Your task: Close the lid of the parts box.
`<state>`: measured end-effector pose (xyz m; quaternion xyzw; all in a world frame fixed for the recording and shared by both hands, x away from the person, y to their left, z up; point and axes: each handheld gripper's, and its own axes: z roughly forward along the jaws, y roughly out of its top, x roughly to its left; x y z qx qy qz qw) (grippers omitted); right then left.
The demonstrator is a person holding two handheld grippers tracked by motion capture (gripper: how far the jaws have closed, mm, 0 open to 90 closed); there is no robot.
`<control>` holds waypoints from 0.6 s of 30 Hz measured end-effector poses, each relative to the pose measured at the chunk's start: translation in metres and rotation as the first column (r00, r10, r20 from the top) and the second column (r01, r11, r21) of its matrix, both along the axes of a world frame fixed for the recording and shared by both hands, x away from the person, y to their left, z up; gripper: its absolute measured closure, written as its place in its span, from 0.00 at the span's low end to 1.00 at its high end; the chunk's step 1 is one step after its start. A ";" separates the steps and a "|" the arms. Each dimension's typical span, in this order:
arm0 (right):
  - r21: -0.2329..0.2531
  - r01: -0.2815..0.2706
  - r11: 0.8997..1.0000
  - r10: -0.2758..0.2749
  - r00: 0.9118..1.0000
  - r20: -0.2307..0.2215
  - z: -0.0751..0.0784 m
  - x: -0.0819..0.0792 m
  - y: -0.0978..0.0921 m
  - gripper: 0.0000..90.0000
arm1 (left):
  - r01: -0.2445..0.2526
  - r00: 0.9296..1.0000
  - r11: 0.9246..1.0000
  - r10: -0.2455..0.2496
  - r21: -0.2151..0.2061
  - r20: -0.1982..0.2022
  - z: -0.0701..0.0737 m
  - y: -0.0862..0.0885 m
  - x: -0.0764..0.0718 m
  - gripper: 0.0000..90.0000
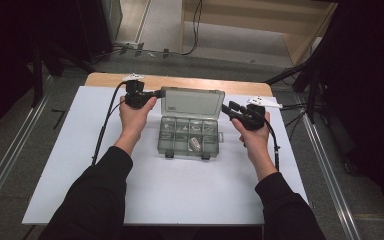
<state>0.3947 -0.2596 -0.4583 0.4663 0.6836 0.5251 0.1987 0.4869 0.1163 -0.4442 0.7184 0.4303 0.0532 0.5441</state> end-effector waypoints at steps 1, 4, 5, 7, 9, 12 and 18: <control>-0.012 -0.003 1.000 0.003 1.000 -0.007 -0.001 -0.001 -0.001 0.62 | 0.002 1.000 1.000 -0.002 0.000 0.000 0.000 0.000 -0.001 0.99; -0.027 -0.002 1.000 0.002 1.000 -0.009 -0.003 -0.002 -0.003 0.62 | 0.017 1.000 1.000 -0.017 -0.004 0.002 0.000 -0.001 -0.002 0.99; -0.026 0.000 1.000 0.000 1.000 -0.009 -0.002 -0.002 -0.003 0.64 | 0.021 1.000 1.000 -0.021 -0.003 0.003 0.000 -0.001 -0.003 0.99; -0.027 0.015 1.000 -0.015 1.000 -0.007 -0.002 -0.001 -0.004 0.69 | 0.026 1.000 1.000 -0.026 -0.006 0.005 0.001 -0.002 -0.005 0.99; -0.028 0.027 0.999 -0.027 1.000 -0.009 -0.002 0.000 -0.005 0.76 | 0.032 0.999 0.999 -0.032 -0.008 0.009 0.001 -0.001 -0.006 0.99; -0.037 0.045 0.998 -0.046 0.999 -0.022 -0.002 0.001 -0.003 0.83 | 0.042 0.999 0.999 -0.042 -0.010 0.015 0.001 0.000 -0.008 0.99; 0.008 0.062 0.998 -0.061 0.997 -0.038 0.000 0.003 0.000 0.97 | 0.065 0.998 0.998 -0.065 -0.014 0.012 0.001 0.000 -0.014 0.99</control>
